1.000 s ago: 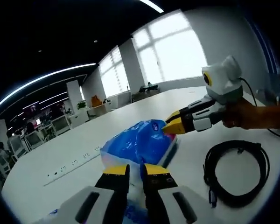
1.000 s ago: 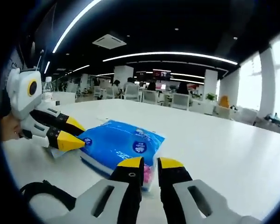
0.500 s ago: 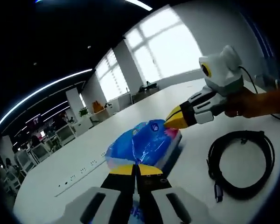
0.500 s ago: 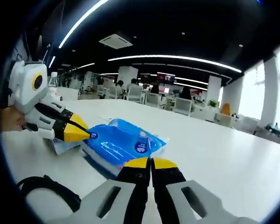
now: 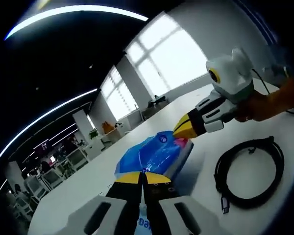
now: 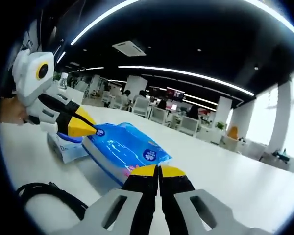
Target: Arrange the tabletop items into an orderly group along one side of the table until the central work area is clear of visible clutter.
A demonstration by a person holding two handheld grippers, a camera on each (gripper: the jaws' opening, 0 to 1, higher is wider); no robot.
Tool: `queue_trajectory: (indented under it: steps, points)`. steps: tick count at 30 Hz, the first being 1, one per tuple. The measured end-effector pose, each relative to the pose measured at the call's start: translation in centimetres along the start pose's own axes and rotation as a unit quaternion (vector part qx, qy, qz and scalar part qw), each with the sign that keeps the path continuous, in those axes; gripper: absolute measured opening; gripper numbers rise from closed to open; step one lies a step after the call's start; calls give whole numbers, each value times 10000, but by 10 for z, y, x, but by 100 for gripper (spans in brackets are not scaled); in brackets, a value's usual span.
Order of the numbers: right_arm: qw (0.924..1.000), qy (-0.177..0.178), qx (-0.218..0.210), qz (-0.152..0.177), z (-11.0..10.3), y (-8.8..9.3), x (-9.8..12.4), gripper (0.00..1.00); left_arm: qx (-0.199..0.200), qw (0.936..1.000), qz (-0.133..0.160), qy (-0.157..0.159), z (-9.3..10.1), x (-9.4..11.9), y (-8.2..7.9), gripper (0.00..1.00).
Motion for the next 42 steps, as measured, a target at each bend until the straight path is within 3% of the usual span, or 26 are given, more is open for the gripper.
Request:
queue_trajectory:
  steps: [22,32,42]
  points:
    - [9998,-147,149,-37,-2,-3,16,0,108,9998,-84,153,18,19,7,0]
    - [9992,-272,162,-259,-7,13,20,0,140,9994,-191,236,28,21,15,0]
    - [9986,-357,115,-369,-17,16,23,0,183,9993,-226,235,32,32,23,0]
Point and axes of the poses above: the point that each gripper's makers call its tool centre point, and the gripper's own axes: x roughly backward along the fingers, z roughly to its right, y roughly out of its underside, the point moved 9 cm from there along x, roughly backward along the fingers, and after that the axes turned 1 degree about y, right-handed, at the moved point
